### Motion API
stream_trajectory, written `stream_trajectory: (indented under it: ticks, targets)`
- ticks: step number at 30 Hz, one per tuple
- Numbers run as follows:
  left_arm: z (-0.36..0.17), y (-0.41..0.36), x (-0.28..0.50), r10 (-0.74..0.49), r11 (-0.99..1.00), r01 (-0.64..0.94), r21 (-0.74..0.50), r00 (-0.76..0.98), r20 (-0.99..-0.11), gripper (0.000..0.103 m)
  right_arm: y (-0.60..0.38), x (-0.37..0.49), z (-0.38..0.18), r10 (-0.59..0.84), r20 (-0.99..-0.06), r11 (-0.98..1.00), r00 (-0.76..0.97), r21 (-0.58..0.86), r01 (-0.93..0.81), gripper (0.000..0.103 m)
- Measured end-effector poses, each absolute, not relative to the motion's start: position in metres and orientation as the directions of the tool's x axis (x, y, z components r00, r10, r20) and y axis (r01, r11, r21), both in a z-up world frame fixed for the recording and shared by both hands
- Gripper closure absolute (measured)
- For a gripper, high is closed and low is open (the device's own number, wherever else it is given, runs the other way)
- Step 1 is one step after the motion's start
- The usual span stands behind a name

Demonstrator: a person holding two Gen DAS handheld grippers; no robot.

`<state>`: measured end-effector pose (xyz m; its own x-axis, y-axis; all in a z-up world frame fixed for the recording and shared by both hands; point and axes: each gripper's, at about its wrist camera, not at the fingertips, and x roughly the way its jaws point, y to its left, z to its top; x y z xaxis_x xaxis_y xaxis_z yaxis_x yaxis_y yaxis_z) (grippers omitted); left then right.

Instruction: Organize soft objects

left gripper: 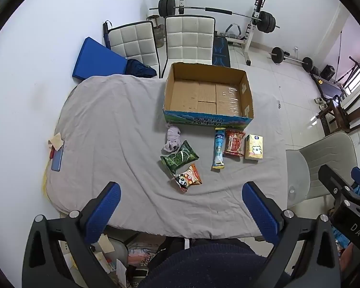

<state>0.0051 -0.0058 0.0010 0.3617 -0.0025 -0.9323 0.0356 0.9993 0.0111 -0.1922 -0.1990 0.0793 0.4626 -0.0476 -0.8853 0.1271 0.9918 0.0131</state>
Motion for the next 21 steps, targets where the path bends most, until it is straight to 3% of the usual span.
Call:
stream_trajectory:
  ticks: [21]
  targets:
    - [0.005,-0.004,-0.001,-0.013,0.999,0.038,0.001,0.380,-0.925,0.000,-0.197,-0.201,0.087,-0.059,-0.879,0.991,0.473,0.007,0.135,0.000]
